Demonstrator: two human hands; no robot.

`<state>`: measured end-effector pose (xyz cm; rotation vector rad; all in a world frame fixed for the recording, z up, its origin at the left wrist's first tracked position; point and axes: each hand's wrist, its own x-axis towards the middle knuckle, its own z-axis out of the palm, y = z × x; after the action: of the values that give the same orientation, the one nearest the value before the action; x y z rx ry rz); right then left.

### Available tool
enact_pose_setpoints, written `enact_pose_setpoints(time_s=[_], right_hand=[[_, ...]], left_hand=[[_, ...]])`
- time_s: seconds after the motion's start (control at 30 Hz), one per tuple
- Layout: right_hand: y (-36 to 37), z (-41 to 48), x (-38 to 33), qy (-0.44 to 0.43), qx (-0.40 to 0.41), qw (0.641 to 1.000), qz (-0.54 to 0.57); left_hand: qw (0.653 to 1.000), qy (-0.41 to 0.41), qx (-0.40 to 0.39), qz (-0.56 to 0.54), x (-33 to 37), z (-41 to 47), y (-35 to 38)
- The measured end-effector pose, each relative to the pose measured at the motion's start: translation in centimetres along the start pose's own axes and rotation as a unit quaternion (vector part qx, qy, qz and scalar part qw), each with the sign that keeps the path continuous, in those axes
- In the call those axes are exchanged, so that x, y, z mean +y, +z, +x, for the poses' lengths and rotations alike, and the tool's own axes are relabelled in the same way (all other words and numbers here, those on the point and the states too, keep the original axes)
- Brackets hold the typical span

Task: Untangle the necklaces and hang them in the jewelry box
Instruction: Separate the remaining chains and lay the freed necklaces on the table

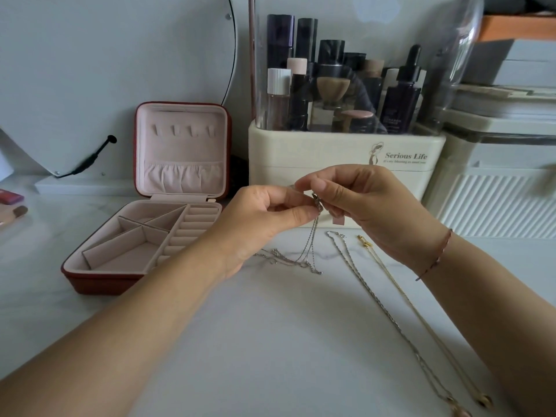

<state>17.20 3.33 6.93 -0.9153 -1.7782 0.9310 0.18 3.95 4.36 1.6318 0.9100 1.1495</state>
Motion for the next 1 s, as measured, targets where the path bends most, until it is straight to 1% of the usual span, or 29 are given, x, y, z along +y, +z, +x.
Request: enact_pose_setpoints(time_s=[0.2,0.37,0.47,0.7,0.8,0.9,1.0], right_hand=[[-0.09,0.14,0.33,-0.002,-0.01,1.0,0.016],[-0.25,0.07,0.13,0.016,-0.022,1.0,-0.016],[-0.18,0.02,0.17,0.017,-0.021,0.999,-0.033],[-0.21,0.05,0.14,0.013,0.007,0.998,-0.057],[-0.21,0.17,0.22,0.019,0.03,0.997,-0.067],[-0.49,0.33,0.5,0.029,0.061,0.995,-0.074],[-0.56,0.35,0.57,0.034,0.069,0.995,-0.07]], left_hand=[[1.0,-0.01,0.001,0.005,0.28,-0.1,0.05],[0.999,-0.013,0.029,-0.006,0.1,-0.03,-0.01],[0.999,-0.012,0.031,-0.019,0.05,0.04,-0.02],[0.998,-0.003,0.021,-0.051,-0.02,0.08,0.08],[0.997,-0.008,0.028,-0.068,-0.04,0.11,0.03],[0.998,-0.017,0.031,-0.06,-0.07,0.09,-0.15],[0.997,-0.027,0.021,-0.069,0.05,-0.03,-0.15]])
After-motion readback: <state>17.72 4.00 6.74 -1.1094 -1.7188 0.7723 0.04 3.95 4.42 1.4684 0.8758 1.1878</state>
